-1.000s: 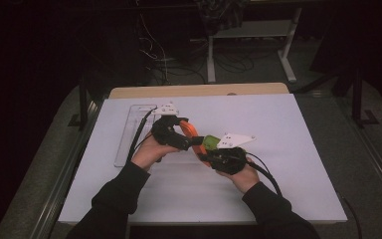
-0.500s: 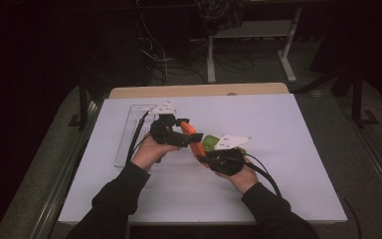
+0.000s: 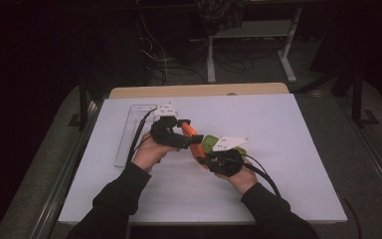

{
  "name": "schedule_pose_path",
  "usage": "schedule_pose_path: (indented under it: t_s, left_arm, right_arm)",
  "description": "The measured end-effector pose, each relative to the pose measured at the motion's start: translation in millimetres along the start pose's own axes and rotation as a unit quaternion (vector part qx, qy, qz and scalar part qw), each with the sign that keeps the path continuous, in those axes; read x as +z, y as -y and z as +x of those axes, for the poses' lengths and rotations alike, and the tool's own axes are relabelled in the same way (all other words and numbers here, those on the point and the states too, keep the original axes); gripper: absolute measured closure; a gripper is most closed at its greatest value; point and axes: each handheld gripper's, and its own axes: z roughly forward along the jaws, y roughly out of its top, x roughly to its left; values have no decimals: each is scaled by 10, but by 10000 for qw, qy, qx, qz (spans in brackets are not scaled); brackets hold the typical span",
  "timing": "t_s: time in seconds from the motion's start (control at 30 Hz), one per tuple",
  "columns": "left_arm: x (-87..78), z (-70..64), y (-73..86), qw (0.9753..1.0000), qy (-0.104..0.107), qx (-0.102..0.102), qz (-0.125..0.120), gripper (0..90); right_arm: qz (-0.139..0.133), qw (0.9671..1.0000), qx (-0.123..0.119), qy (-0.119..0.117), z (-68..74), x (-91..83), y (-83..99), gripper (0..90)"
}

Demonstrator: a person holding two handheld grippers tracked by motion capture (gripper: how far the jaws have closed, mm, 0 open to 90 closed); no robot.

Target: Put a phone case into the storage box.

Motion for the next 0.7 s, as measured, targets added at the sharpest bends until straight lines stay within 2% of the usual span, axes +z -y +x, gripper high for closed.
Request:
schedule_pose_path:
  t_s: [0.07,0.2,0.27,0.33,0.4,0.47,0.6,0.7]
  left_arm:
    - [1,6,-3,10000,24,60,19,163]
    - [6,15,-10,10000,-9,76,-13,163]
    - [-5,23,-20,10000,-42,3,11,163]
    - [-17,48,-40,10000,-70,39,43,162]
    - [-41,77,-63,9999,-115,36,40,162]
    - [-65,107,-90,9999,-155,-11,9,162]
    - [-128,164,-184,9994,-337,84,42,162]
    - [-195,228,-264,9987,-486,121,71,161]
  right_arm:
    - [15,10000,-28,5,-4,5,2,762]
    - [35,10000,-25,76,3,4,-3,588]
    - [96,9999,42,76,2,-22,-5,493]
    - [223,9997,10,103,-12,-67,-7,386]
    - [340,9992,-33,227,-41,-121,2,307]
    - [365,9987,45,342,-81,-179,26,264]
    - [512,9968,81,608,-145,-288,106,195]
    - [600,9954,232,704,-196,-394,177,133]
